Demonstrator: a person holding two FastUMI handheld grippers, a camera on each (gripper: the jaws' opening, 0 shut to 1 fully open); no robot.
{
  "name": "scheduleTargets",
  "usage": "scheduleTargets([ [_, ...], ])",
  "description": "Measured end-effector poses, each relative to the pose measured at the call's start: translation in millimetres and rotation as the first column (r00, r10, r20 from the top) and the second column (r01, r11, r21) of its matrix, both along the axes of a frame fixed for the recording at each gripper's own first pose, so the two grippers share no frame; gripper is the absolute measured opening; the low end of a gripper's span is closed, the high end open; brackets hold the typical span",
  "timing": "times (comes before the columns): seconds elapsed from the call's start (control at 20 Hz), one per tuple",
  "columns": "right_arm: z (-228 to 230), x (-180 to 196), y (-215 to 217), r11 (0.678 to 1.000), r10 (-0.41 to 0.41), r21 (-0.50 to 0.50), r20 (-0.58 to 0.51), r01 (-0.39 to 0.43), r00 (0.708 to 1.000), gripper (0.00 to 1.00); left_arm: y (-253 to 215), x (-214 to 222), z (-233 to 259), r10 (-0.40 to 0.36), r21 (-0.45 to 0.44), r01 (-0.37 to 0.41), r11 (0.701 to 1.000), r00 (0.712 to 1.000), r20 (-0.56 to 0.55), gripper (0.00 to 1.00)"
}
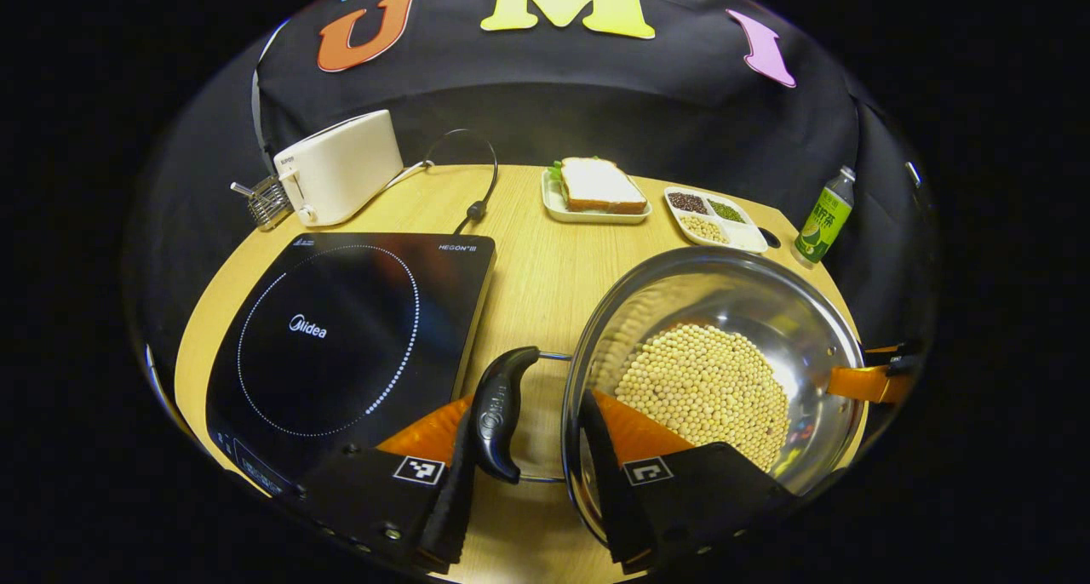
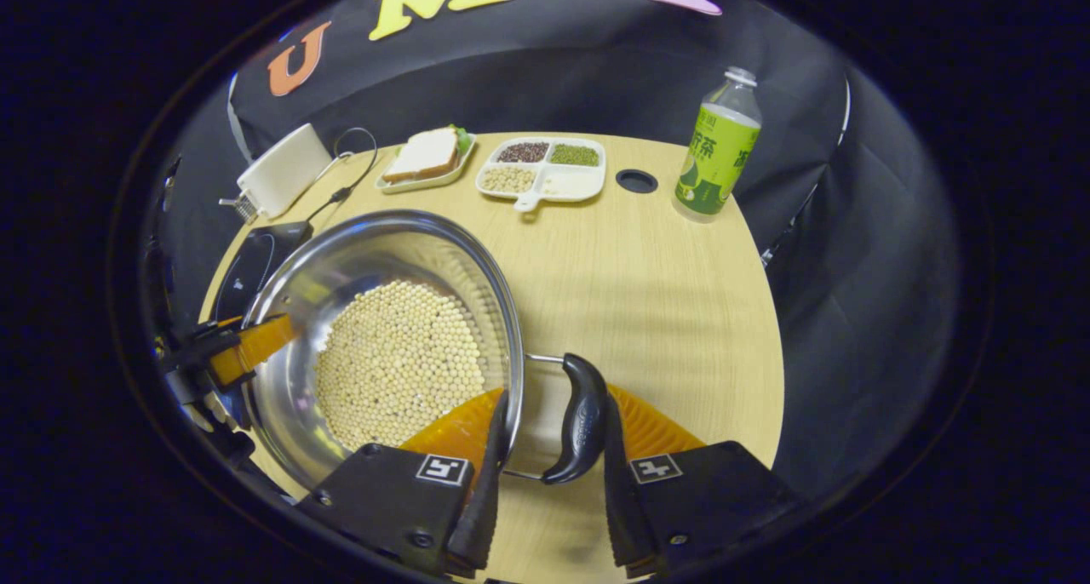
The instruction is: First push the handle of the pot to place it horizontally, then grasp the pot with both hands and set it on the induction cooktop.
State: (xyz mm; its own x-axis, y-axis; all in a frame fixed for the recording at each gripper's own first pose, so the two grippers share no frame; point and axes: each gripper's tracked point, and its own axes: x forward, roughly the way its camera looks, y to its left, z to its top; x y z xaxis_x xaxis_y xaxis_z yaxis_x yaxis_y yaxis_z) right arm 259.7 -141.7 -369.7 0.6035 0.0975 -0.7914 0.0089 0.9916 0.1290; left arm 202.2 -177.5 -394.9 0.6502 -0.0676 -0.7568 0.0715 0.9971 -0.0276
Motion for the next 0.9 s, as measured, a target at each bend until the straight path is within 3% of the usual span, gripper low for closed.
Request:
scheduleTargets([
  [0.05,2.1,-3.3,0.4,1.0,-0.003,0.004,0.005,0.003,1.0,0.52,2.4,0.5,5.0,-0.01,0.005,0.01,1.0,1.0,0.013,0.61],
  [0.1,5.8,-7.3,1.4,1.0,-0.006,0.007,0.007,0.006,1.0,0.52,3.3,0.8,10.7,-0.019,0.013,0.018,1.0,0.999,0.027,0.72],
  [0.2,18.6,-19.1,1.6,1.0,-0.019,0.011,0.026,0.019,0.999,0.52,1.5,-2.3,23.1,-0.034,0.018,0.033,0.999,0.998,0.047,0.72],
  [0.25,23.3,-21.5,3.1,1.0,-0.023,0.014,0.031,0.022,0.999,0.52,1.6,-3.7,27.8,-0.036,0.015,0.035,0.999,0.998,0.049,0.61],
  [0.55,55.9,-33.6,29.0,0.999,-0.038,0.014,0.079,0.036,0.996,0.51,29.6,-7.2,57.6,-0.047,0.009,0.047,0.999,0.995,0.09,0.61],
  [0.9,83.5,-41.2,97.0,0.999,-0.031,0.035,0.113,0.027,0.993,0.52,94.9,-10.0,86.2,-0.04,0.027,0.037,0.999,0.991,0.124,0.61],
])
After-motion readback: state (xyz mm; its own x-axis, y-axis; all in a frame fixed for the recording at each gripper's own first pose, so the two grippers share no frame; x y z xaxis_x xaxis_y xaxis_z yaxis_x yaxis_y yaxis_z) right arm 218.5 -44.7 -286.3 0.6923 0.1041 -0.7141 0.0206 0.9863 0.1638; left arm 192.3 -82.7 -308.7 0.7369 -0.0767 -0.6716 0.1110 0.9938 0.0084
